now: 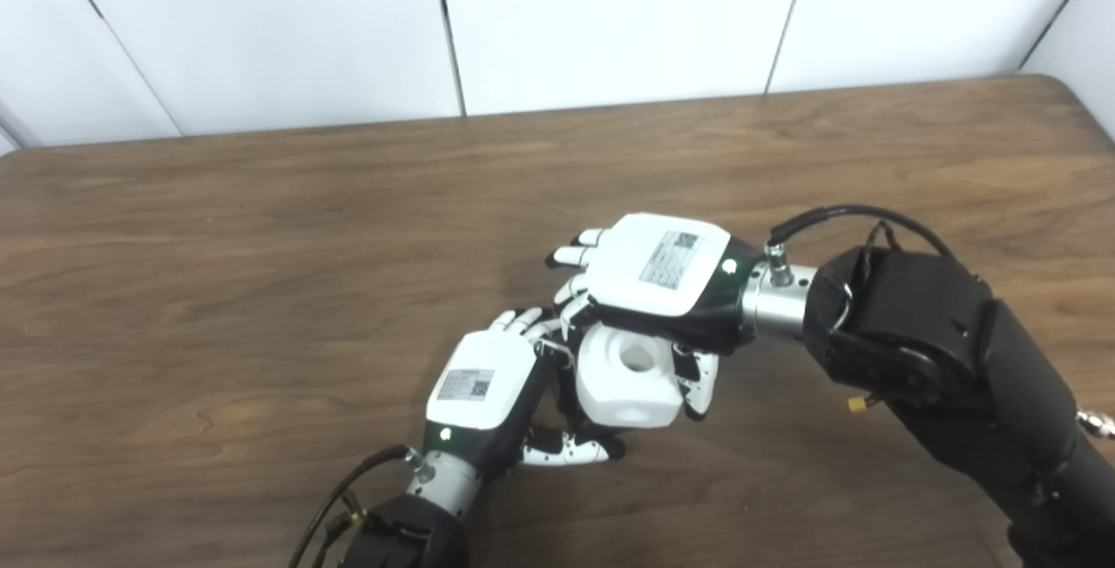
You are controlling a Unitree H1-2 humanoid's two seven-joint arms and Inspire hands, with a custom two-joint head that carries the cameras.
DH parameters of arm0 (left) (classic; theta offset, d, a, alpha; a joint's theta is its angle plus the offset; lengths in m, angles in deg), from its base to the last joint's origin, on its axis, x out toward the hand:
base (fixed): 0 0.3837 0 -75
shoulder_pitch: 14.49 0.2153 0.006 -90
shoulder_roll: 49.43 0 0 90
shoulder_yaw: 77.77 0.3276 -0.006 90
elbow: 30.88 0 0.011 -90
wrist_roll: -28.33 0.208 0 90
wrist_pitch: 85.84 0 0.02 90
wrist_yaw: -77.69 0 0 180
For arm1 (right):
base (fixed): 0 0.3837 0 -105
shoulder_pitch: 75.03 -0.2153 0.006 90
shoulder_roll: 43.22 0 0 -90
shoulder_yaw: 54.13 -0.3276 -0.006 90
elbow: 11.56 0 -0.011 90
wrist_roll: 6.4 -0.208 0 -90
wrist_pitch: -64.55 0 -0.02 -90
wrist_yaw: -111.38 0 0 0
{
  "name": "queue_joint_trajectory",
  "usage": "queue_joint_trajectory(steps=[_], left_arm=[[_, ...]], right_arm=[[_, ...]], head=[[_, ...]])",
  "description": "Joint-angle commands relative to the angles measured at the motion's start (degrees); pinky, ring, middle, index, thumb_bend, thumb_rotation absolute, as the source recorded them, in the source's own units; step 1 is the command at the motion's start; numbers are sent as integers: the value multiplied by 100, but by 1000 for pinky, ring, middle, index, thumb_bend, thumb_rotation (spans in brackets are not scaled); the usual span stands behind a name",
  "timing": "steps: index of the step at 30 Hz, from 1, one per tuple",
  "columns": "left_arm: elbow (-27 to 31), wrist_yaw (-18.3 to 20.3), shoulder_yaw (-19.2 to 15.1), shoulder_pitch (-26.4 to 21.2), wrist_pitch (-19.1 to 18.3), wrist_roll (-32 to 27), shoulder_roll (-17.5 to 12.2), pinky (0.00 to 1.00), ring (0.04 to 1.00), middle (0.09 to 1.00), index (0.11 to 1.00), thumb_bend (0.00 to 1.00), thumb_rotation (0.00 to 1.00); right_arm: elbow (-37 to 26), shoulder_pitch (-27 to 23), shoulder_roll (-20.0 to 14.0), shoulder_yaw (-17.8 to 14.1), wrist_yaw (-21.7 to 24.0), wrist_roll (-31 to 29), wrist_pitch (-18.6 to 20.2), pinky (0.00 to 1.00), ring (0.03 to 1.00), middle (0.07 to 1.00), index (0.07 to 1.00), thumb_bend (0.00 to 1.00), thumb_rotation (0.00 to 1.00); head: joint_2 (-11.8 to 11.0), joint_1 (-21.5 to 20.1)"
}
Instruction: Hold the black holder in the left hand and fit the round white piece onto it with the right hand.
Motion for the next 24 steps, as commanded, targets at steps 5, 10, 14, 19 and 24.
queue_joint_trajectory(steps=[5,10,14,19,24], left_arm=[[-335,330,68,73,-190,163,-43,930,904,817,490,515,55],[-366,318,81,59,-186,182,-43,929,904,816,490,515,56],[-395,324,99,36,-183,210,-55,928,906,818,490,515,57],[-416,275,109,32,-175,214,-59,921,902,813,490,515,56],[-426,255,96,42,-186,171,-46,926,902,813,490,517,54]], right_arm=[[-71,37,5,37,31,164,-192,939,952,819,482,524,136],[-62,43,-13,31,101,238,-199,950,964,829,486,525,142],[-60,-4,-23,41,220,286,-169,954,978,837,558,747,199],[-81,-36,10,17,331,374,-116,960,987,851,638,958,277],[-110,-102,32,-27,472,414,-101,995,1000,883,682,1000,311]], head=[[1,-5],[-18,-10],[-37,-12],[-48,-12],[-48,-8]])
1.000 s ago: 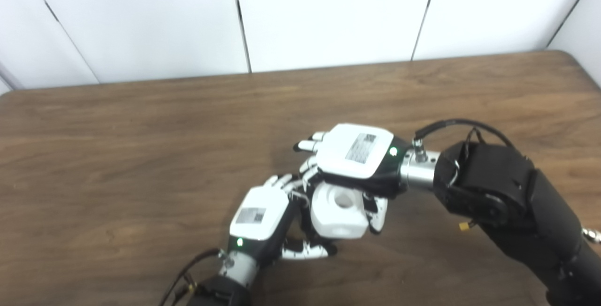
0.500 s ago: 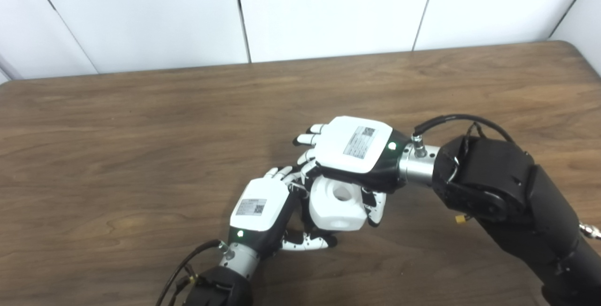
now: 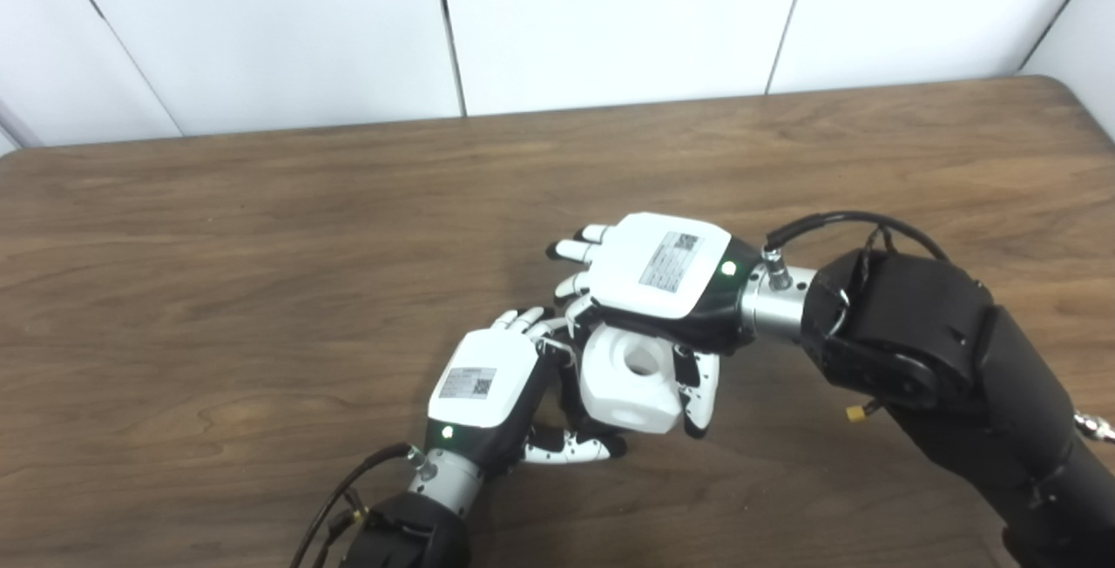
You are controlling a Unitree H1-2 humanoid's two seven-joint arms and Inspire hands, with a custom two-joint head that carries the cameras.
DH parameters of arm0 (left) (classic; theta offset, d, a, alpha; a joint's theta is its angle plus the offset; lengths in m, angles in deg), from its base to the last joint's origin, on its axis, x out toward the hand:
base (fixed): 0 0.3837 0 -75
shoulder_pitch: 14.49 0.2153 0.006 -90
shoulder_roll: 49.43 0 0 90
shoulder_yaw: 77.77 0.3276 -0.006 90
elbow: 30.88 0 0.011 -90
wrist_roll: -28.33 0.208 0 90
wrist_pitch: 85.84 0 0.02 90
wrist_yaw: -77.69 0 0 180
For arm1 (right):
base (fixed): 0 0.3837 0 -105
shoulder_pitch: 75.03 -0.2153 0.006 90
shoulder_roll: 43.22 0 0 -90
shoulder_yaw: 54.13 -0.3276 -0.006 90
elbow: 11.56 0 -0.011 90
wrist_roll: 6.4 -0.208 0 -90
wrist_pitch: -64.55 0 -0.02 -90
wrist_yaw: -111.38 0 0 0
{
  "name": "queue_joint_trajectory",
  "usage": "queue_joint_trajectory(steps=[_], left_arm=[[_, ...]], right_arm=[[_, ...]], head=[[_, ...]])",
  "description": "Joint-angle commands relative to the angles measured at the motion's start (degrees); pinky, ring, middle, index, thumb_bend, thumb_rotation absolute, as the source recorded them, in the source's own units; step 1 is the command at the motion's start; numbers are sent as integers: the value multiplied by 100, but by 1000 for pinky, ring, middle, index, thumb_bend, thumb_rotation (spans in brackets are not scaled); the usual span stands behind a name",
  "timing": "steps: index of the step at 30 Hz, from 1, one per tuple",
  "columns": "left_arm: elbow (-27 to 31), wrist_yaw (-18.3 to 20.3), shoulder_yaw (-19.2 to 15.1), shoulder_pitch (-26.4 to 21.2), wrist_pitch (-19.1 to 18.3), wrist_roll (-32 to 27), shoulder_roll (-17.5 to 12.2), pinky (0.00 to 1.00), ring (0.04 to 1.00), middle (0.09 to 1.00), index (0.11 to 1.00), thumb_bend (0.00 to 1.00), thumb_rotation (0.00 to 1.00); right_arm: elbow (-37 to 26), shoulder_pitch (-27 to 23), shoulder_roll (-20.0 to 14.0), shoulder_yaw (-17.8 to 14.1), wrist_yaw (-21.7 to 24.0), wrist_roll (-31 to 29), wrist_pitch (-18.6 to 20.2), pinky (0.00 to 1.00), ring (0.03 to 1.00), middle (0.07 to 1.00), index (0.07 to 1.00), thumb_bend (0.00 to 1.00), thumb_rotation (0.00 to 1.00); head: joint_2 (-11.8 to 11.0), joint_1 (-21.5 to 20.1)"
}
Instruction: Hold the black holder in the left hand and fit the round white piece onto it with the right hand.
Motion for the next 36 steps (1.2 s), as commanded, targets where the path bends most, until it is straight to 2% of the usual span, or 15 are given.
queue_joint_trajectory(steps=[1,12,23,27,36], left_arm=[[-388,306,74,85,-180,175,-53,929,903,814,490,516,54],[-411,308,80,65,-175,165,-61,924,902,814,490,515,55],[-463,281,105,44,-178,197,-55,918,902,812,490,516,55],[-479,287,111,27,-185,180,-48,922,904,812,490,516,55],[-569,303,159,-34,-207,213,-63,921,904,815,490,515,55]], right_arm=[[-88,-128,-6,-24,144,71,-2,998,1000,890,687,1000,315],[-93,-187,0,-75,297,38,-11,1000,1000,916,694,1000,370],[-52,-182,5,-128,254,-9,6,1000,1000,915,691,1000,373],[-67,-267,4,-190,283,-103,82,1000,1000,922,687,1000,394],[-166,-640,43,-308,556,-467,436,1000,1000,931,749,1000,417]], head=[[4,-8],[6,-8],[-14,-7],[-26,-4],[-64,11]])
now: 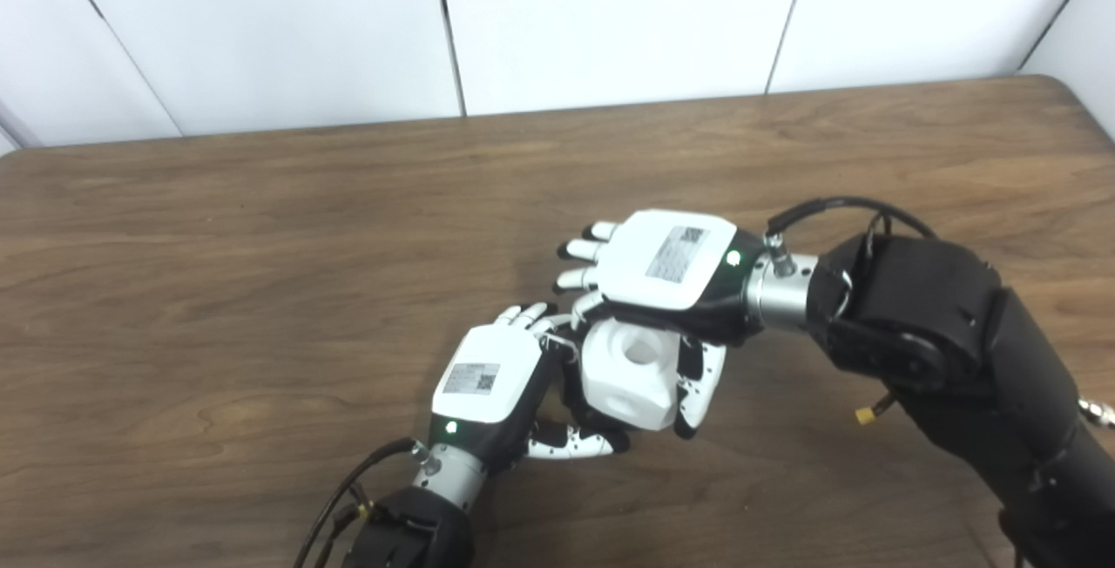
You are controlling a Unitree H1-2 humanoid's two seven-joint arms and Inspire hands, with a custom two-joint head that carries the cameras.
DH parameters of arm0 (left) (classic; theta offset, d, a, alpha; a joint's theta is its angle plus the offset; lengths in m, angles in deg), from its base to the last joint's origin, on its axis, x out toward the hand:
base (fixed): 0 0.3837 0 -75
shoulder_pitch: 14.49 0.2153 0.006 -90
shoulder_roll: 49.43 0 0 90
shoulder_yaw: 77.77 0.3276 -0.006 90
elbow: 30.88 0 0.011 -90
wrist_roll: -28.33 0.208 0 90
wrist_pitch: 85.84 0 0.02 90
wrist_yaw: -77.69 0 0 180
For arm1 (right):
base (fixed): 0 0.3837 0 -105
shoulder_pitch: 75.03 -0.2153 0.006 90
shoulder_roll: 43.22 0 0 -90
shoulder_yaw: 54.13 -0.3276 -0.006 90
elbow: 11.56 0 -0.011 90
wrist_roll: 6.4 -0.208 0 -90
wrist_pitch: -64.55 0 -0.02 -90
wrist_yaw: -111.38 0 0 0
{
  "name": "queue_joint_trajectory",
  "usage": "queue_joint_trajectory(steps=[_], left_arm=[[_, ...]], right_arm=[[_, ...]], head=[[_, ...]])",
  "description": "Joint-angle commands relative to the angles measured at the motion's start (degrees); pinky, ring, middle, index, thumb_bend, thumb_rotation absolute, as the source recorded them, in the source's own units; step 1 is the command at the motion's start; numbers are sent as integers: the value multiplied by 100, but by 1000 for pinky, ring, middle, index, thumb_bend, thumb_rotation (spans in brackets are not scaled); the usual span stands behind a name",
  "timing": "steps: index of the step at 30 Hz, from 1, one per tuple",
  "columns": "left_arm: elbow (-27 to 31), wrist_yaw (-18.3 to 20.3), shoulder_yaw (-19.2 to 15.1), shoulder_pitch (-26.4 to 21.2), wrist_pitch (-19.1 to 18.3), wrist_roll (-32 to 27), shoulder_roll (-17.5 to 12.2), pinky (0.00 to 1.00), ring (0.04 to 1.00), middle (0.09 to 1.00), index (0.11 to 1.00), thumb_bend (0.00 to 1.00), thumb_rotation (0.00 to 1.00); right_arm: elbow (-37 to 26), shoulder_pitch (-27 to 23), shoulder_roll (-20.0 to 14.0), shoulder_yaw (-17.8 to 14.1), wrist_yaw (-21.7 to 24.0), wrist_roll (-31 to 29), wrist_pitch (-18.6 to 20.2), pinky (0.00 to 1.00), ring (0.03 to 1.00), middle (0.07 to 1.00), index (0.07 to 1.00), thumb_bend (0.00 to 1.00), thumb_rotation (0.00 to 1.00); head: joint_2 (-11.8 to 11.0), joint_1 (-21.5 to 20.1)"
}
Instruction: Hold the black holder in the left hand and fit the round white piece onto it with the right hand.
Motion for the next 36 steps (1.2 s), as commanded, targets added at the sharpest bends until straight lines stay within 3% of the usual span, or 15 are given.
queue_joint_trajectory(steps=[1,16,20,24,27,33,36], left_arm=[[-446,391,101,77,-209,219,-65,922,904,815,490,515,56],[-489,415,114,32,-251,210,-59,922,902,816,490,514,56],[-535,387,113,6,-244,193,-53,922,903,816,490,514,56],[-602,368,116,-35,-250,188,-45,920,901,815,490,515,56],[-646,341,113,-53,-247,155,-47,923,903,815,490,514,56],[-704,301,107,-87,-239,89,-73,923,906,817,491,513,56],[-738,249,98,-95,-224,53,-96,921,905,817,491,513,56]], right_arm=[[-188,-335,29,-81,224,-103,199,1000,1000,933,751,1000,422],[-253,-806,-155,115,546,-326,852,1000,1000,966,810,1000,425],[-269,-1048,-419,449,566,-466,1338,1000,1000,987,835,1000,425],[-324,-1591,-890,1120,570,-834,2336,1000,1000,1000,913,1000,442],[-319,-1836,-1071,1352,567,-1141,2714,1000,1000,1000,966,1000,435],[-298,-1831,-1077,1249,565,-1267,2756,1000,1000,1000,1000,1000,480],[-304,-1743,-1023,1155,563,-1203,2758,1000,1000,1000,1000,1000,453]], head=[[-4,4],[-17,-6],[-37,-12],[-64,-7],[-91,4],[-133,21],[-150,31]])
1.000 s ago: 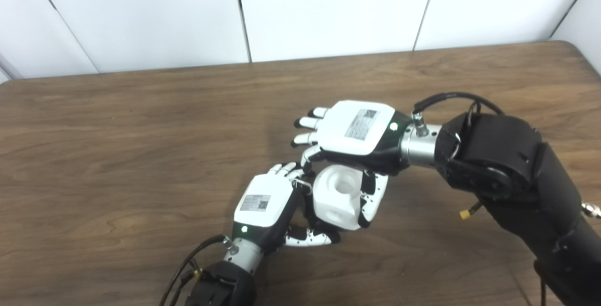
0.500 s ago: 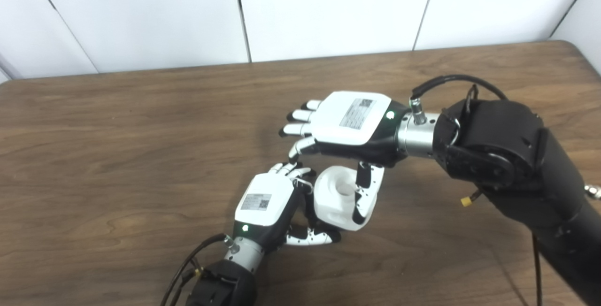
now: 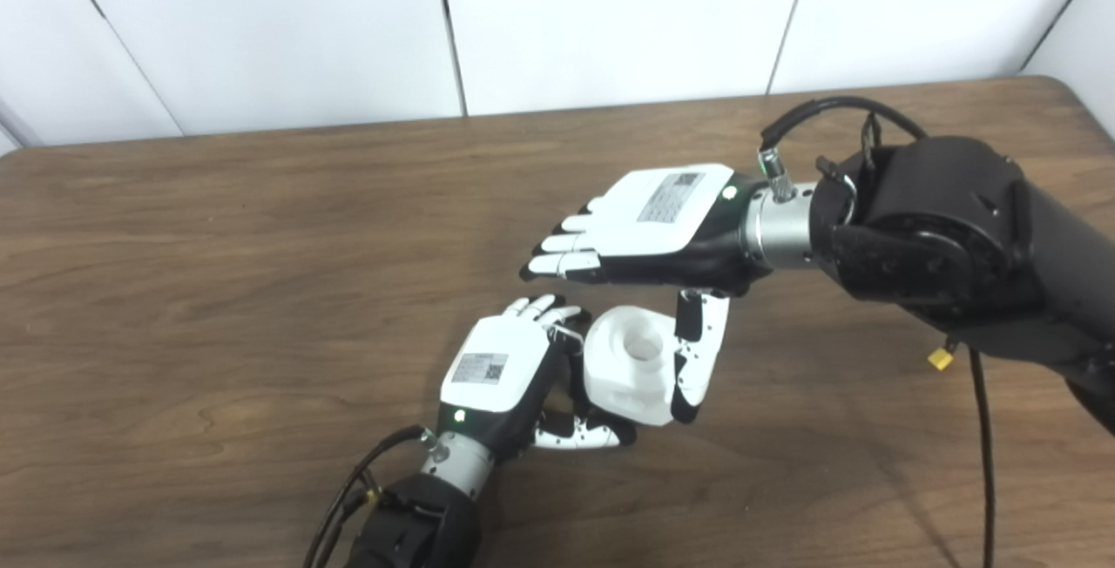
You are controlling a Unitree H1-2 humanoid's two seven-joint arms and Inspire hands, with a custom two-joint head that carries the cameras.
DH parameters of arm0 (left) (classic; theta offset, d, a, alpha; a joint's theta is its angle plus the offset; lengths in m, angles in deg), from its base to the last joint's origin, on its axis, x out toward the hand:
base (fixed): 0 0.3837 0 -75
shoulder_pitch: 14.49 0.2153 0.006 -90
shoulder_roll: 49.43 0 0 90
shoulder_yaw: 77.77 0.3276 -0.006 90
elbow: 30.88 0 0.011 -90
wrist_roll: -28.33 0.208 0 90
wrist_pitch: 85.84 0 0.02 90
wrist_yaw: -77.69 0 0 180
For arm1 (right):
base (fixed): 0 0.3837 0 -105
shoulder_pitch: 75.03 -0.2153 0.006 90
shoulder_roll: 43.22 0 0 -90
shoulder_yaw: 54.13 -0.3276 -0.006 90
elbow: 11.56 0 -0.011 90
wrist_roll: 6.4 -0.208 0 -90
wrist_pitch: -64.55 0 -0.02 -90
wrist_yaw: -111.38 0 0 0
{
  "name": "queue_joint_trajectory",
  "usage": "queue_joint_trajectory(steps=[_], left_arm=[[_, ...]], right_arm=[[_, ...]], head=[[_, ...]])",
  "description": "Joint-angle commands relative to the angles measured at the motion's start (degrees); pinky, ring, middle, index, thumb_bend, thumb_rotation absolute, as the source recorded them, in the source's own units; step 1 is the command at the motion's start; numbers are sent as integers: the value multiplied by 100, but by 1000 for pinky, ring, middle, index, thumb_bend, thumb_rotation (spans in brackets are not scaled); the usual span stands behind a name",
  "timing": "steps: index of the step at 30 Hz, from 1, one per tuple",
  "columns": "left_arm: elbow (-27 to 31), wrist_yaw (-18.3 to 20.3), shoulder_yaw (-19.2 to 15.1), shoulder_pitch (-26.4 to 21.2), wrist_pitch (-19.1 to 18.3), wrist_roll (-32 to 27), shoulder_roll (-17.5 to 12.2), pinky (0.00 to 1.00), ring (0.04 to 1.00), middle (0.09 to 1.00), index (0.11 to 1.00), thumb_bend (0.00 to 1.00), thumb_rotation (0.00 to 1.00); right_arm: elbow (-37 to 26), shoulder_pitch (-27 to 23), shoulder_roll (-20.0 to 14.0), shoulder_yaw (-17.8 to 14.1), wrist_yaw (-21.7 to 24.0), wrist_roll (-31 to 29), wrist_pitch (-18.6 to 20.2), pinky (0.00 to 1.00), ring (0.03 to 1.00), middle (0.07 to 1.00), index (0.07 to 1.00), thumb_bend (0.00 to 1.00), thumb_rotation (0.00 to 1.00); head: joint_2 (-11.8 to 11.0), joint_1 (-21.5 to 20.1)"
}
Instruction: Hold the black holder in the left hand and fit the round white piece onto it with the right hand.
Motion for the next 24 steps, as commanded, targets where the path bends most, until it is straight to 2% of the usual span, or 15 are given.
queue_joint_trajectory(steps=[1,7,13,15,17,20,24], left_arm=[[-521,345,46,95,-220,163,-121,920,905,817,491,513,56],[-515,293,-5,123,-229,75,-141,918,901,821,491,513,57],[-209,627,-84,189,-436,101,-163,919,901,828,495,518,82],[6,917,-168,216,-557,28,-192,915,903,836,665,742,298],[292,1333,-259,239,-699,-58,-262,927,917,858,750,815,392],[797,2102,-389,250,-893,-116,-432,924,927,891,851,928,433],[1361,2946,-602,248,-1115,-90,-637,911,932,907,893,976,417]], right_arm=[[-117,-150,-26,-150,559,80,370,1000,1000,1000,1000,1000,451],[-137,-148,-25,-153,561,132,369,1000,1000,1000,1000,1000,468],[-146,-145,22,-169,558,201,367,1000,1000,1000,1000,1000,460],[-138,-124,39,-218,558,193,368,1000,1000,1000,1000,1000,463],[-120,-109,56,-246,557,191,368,1000,1000,1000,1000,1000,462],[-86,-92,68,-274,547,196,362,1000,1000,1000,1000,1000,477],[-42,-34,103,-326,513,226,352,1000,1000,1000,1000,1000,486]], head=[[0,6],[-17,97],[-12,200],[-7,229],[-10,303],[-2,388],[-5,441]])
